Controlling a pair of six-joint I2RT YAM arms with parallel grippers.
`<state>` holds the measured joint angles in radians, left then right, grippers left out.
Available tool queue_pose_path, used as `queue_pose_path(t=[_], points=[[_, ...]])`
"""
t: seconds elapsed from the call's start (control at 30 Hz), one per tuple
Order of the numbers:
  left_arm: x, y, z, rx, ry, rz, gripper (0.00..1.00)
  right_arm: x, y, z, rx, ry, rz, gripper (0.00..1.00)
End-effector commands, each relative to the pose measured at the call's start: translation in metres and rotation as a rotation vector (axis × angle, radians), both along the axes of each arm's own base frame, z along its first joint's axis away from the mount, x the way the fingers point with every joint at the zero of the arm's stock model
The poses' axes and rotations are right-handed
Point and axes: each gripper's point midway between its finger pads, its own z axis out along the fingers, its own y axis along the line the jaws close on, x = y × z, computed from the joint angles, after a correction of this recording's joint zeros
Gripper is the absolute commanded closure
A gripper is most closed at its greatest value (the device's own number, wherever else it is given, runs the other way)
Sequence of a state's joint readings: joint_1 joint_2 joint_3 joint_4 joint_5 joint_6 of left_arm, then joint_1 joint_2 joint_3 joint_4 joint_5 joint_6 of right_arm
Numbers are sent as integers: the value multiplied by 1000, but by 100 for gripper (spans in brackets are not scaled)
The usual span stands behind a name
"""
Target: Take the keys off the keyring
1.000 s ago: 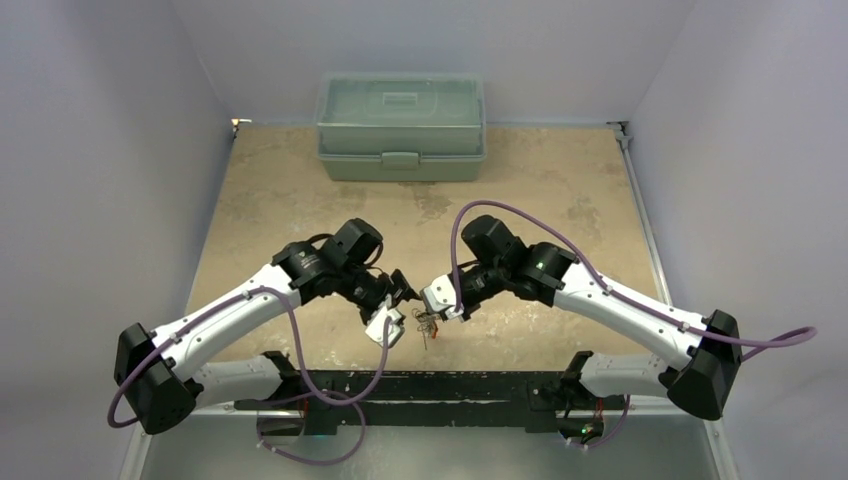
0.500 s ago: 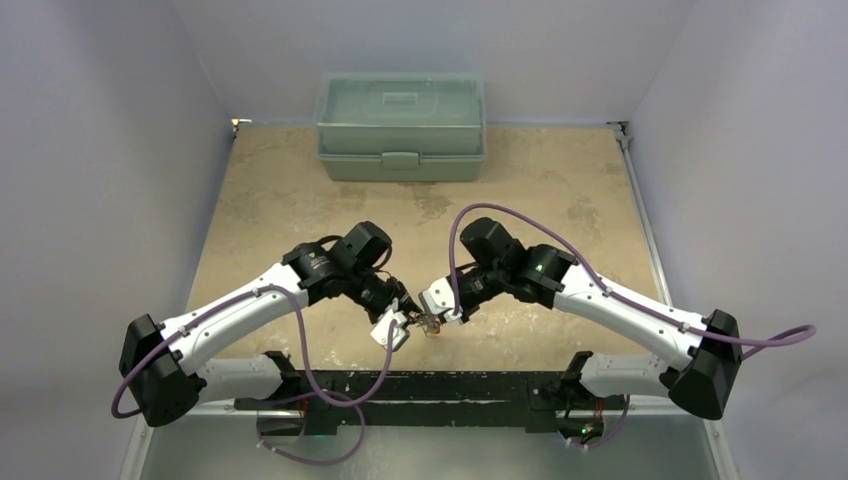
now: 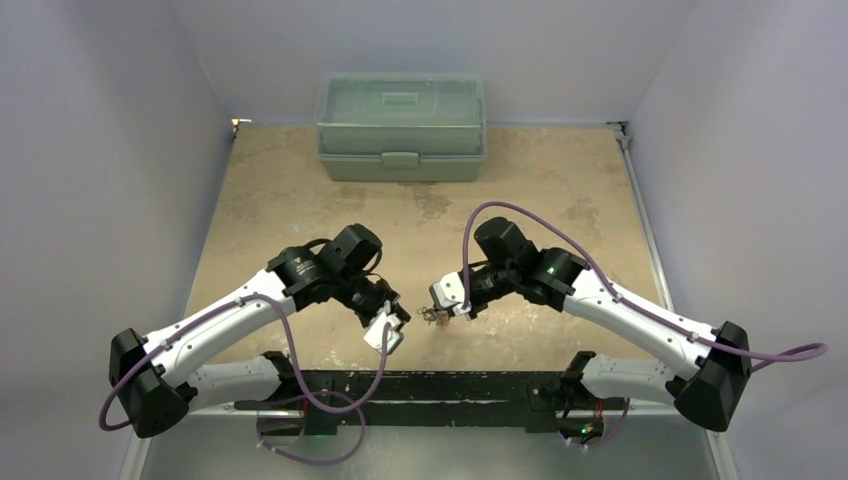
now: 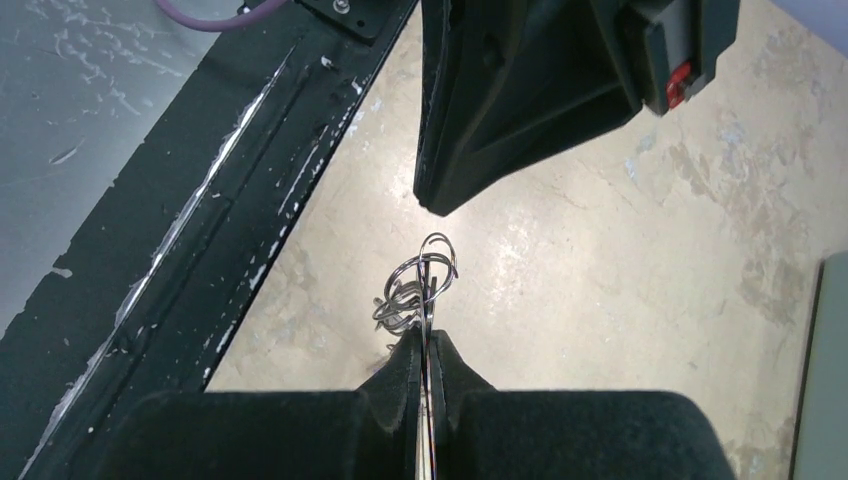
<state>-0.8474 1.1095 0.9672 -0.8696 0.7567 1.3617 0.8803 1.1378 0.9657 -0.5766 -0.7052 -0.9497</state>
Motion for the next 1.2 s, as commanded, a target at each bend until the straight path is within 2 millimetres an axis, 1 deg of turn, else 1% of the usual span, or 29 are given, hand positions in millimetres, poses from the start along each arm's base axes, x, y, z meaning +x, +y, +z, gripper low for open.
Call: queue_pose_path(t=[0.0, 0.03, 0.13, 0.17, 0.2, 0.3, 0.37, 0.5, 0.6, 0.7, 0.83, 0.97, 1.1, 1.17], points=[[-3, -3, 17, -36, 16, 19, 100, 3, 2, 13, 60, -15, -8, 100], [-1, -3, 16, -38, 15, 30, 99, 2, 2, 14, 61, -14, -6, 100], [12, -7, 17, -56, 24, 102, 70, 0, 1, 14, 55, -15, 11, 100], [16, -7, 18, -68, 23, 105, 61, 0, 0, 13, 48, -21, 12, 100], [18, -8, 18, -80, 24, 101, 55, 1, -1, 12, 40, -27, 11, 100], [16, -14, 17, -95, 32, 56, 42, 0, 0, 11, 39, -21, 21, 100], [13, -18, 16, -101, 50, 34, 38, 0, 1, 12, 42, -21, 26, 100], [10, -28, 8, -89, 78, 7, 37, 0, 4, 17, 52, -22, 34, 100], [11, -37, 10, -119, 94, 12, 40, 2, 5, 16, 46, -25, 34, 100], [6, -41, 10, -124, 105, -3, 48, 2, 5, 14, 43, -28, 33, 100], [1, -38, 6, -111, 126, -1, 60, 3, 6, 14, 51, -33, 25, 100], [0, -37, 5, -111, 148, 19, 67, 5, 8, 16, 58, -37, 24, 100], [1, -35, 5, -102, 149, 37, 79, 4, 8, 19, 66, -34, 27, 100], [1, -32, 4, -88, 138, 38, 81, 3, 8, 20, 69, -34, 27, 100]])
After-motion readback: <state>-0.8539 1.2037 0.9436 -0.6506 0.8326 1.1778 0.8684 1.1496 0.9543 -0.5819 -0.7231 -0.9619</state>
